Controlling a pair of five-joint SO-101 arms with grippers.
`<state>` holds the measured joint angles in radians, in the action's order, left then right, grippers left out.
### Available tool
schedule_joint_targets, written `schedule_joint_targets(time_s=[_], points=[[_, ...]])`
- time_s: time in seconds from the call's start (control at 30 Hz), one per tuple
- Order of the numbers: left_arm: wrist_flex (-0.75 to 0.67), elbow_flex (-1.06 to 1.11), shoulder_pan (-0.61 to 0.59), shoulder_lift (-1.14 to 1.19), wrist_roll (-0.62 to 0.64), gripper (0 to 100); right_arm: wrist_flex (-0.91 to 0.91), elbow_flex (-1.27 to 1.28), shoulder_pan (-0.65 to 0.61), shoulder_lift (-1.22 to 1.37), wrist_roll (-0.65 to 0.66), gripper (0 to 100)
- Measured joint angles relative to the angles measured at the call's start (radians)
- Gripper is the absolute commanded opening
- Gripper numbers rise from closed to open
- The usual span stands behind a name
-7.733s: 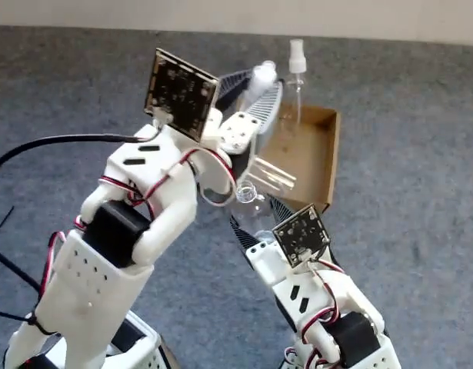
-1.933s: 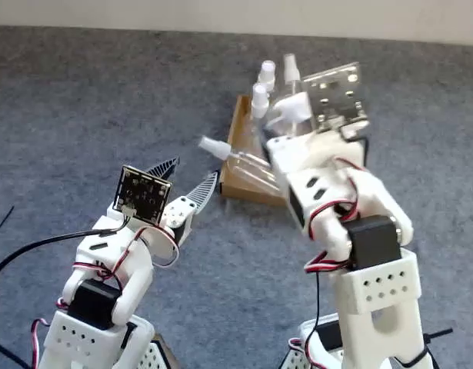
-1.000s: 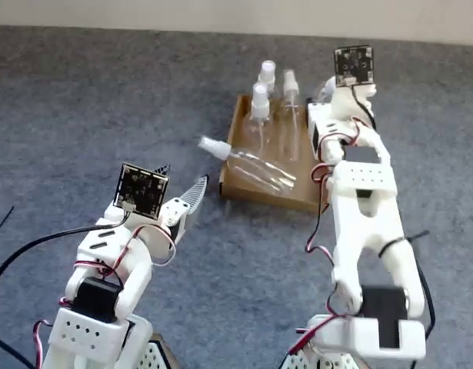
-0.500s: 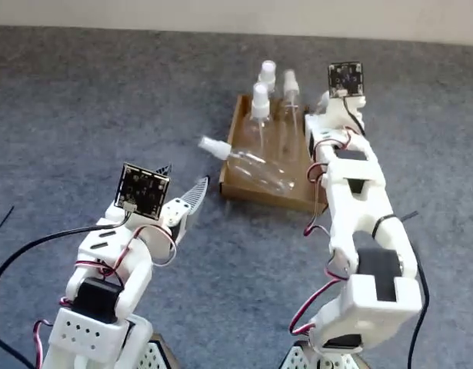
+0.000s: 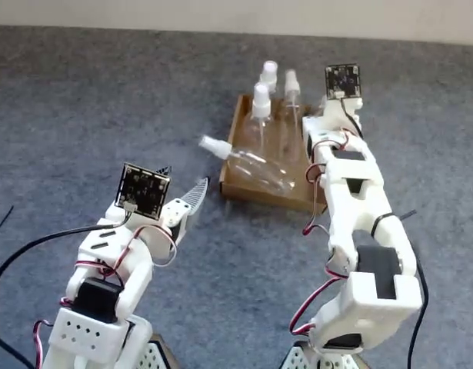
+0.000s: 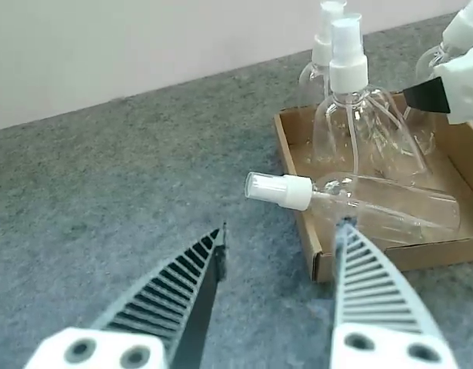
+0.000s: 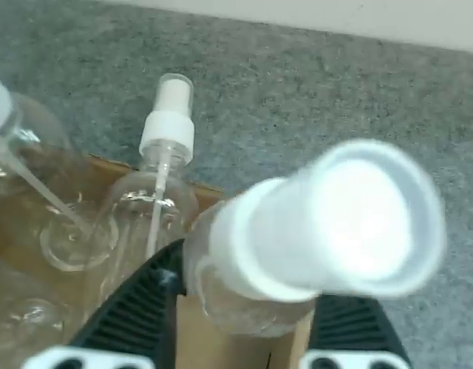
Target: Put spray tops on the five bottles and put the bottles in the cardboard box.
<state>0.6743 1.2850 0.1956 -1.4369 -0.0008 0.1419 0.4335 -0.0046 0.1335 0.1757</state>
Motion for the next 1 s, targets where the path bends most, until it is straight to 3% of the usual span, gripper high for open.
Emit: schedule_joint_targets(time_s=[0.37,1.0], points=[[0.000,0.000,0.000,0.000,0.000,21,0.005,0.000,0.002,0.000,0.000,21.0],[0.000,0.000,0.000,0.000,0.000,21,0.354,-0.126,-0.034,-0.227,0.000,21.0]])
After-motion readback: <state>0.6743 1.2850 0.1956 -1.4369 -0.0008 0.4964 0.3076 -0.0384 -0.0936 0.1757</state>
